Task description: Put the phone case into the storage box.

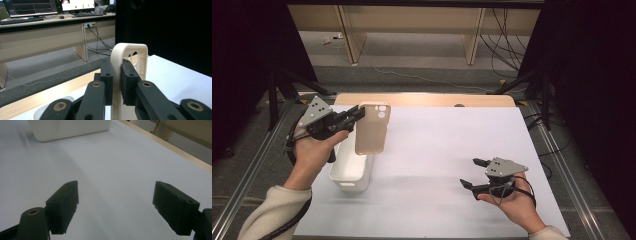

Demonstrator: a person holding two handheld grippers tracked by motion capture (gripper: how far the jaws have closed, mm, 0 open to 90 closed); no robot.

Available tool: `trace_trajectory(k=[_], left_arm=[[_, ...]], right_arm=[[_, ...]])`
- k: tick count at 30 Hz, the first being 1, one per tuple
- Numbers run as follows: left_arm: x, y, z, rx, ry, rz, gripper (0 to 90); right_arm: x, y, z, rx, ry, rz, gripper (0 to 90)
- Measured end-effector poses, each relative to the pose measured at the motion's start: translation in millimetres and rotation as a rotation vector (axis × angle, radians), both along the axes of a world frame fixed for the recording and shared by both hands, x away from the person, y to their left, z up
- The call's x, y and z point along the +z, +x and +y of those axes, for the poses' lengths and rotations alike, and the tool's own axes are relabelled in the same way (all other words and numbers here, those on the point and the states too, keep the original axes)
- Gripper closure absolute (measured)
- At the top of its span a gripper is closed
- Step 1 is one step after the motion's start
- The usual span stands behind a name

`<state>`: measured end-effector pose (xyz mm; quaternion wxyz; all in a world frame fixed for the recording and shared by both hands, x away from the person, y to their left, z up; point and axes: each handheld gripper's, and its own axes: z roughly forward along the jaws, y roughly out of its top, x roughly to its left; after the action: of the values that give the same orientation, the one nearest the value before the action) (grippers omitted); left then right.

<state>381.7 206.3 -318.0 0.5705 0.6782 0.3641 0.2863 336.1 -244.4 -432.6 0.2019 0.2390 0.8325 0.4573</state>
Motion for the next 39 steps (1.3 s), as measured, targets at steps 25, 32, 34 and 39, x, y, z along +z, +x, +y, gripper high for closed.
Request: trace_trajectory(k=[25,32,34,39], left_arm=[[2.7,6.9,8.7,0.009,0.011,-0.011,81.4],[3.6,9.1,10.9,0.015,0.014,-0.014,81.4],[3.7,10.5,12.0,0.022,0.018,-0.019,81.4],[3.7,12.7,14.7,0.027,0.025,-0.019,81.4]], right_arm=[[-0.4,0.3,-0.5,-0.003,-0.001,0.001,22.0],[-0.4,0.4,-0.6,-0.004,0.0,0.001,22.0],[-0.5,0.4,-0.6,-0.004,0.001,0.0,22.0],[-0.6,0.4,-0.6,-0.004,0.0,0.001,22.0]])
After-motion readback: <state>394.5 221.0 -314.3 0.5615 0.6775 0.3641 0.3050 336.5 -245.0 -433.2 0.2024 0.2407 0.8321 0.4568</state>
